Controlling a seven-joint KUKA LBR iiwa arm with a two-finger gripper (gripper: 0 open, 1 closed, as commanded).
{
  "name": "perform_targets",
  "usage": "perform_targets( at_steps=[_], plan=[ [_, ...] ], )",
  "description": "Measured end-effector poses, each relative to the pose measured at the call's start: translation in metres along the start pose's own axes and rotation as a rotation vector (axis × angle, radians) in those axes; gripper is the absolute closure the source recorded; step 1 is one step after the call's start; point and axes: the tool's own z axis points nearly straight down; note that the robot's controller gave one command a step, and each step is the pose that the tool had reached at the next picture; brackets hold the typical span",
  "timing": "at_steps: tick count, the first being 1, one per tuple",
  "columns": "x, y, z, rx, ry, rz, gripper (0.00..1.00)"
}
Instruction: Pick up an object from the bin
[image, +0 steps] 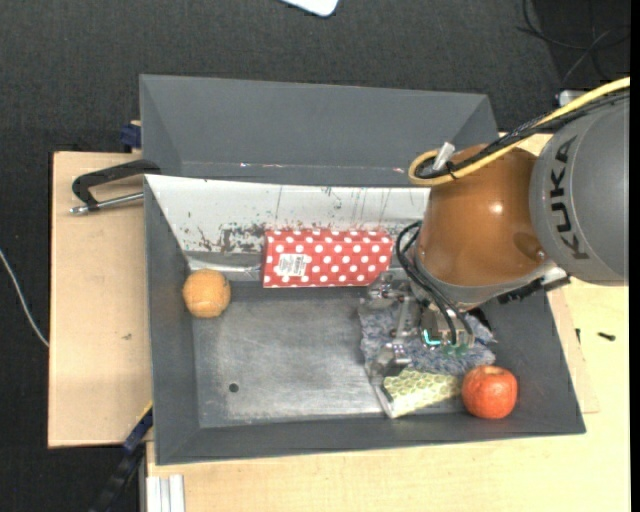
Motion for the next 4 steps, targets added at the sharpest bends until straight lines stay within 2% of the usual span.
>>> perform_targets(
  at_steps=[1, 2, 3, 4],
  plan=[
    [-0.001, 0.000, -0.001, 0.000, -0.003, 0.000, 0.00],
    [-0.050, -0.061, 0.102, -0.005, -0.002, 0.296, 1.00],
    [-0.050, -0.061, 0.102, -0.005, -0.002, 0.296, 1.00],
    [-0.043, -0.060, 0.000, 0.000, -0.006, 0.246, 1.00]
  ],
)
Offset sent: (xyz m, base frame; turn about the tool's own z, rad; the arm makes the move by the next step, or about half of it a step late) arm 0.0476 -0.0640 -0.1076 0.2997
